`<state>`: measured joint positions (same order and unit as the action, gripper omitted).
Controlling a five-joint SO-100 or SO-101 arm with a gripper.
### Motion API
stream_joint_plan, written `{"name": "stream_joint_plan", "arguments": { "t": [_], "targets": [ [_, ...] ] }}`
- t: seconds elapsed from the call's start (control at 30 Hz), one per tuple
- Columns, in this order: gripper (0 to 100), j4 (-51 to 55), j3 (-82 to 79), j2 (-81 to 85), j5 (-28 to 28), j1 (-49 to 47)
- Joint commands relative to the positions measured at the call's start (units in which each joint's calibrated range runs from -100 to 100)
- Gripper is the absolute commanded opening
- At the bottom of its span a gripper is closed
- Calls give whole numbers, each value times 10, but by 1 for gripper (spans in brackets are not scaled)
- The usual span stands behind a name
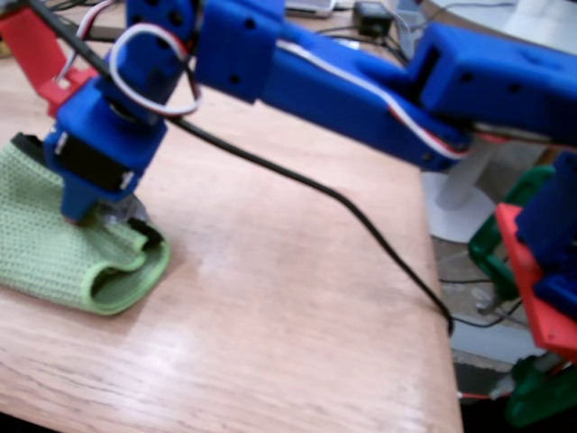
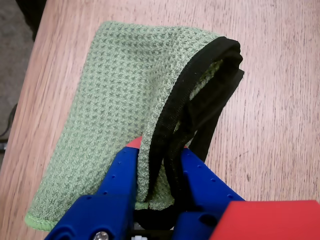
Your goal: Clean the table
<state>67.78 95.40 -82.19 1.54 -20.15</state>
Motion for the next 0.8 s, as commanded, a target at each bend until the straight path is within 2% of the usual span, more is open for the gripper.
{"name": "stream_joint_plan", "arguments": {
  "t": [0.0, 0.33, 0.77],
  "targets": [
    [0, -7, 2, -33, -1, -7],
    [0, -7, -3, -72, 4, 19],
    [0, 15, -24, -73, 6, 565]
  ]
}}
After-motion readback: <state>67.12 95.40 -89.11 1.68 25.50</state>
